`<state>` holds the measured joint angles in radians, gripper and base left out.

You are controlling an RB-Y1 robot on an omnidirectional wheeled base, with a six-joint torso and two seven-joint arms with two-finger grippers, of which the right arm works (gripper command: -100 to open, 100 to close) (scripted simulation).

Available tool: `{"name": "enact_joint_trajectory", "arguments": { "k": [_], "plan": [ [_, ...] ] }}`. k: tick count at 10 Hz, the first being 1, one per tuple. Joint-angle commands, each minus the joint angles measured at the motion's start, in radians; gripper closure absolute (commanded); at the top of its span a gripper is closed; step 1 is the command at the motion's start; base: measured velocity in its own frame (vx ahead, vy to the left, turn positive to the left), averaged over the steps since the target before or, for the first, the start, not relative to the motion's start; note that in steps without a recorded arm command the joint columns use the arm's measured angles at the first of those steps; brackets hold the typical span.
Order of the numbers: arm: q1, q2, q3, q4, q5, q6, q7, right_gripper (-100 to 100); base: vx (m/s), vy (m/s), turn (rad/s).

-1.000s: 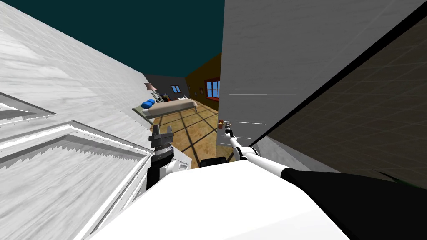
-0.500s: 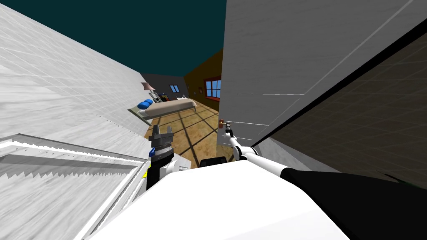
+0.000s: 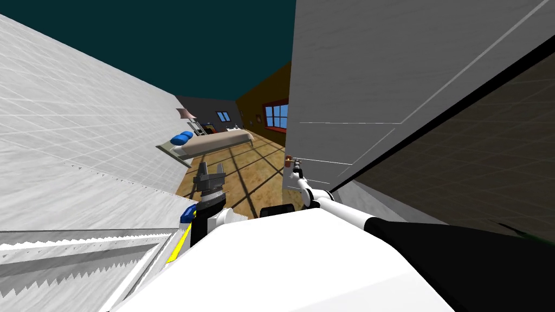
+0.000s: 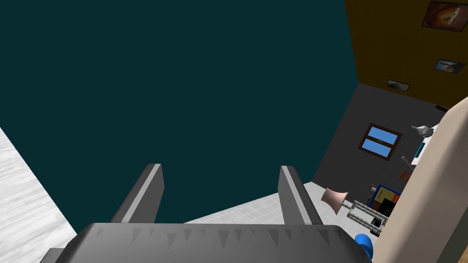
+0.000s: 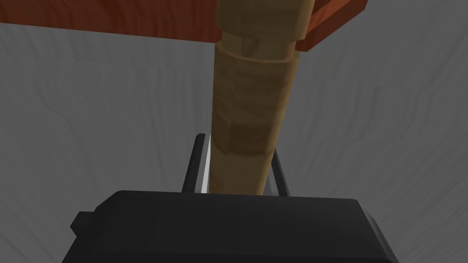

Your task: Push the door open

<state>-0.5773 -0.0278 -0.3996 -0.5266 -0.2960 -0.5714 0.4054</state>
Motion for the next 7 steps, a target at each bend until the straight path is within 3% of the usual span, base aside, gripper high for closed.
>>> {"name": "enact_joint_trajectory", "arguments": {
  "k": [1,5,6,7],
  "plan": [
    [-0.008,0.008,-0.023,0.0,-0.015,-0.018,0.031,100,0.133,0.048,-0.055],
    [-0.022,0.049,-0.069,0.014,-0.048,-0.036,0.095,100,0.161,0.058,-0.061],
    [-0.013,0.035,-0.066,0.018,-0.044,-0.034,0.083,100,0.063,0.025,-0.053],
    [-0.02,0.001,-0.102,0.018,-0.063,-0.056,0.119,100,0.133,-0.001,0.013]
  ]
}}
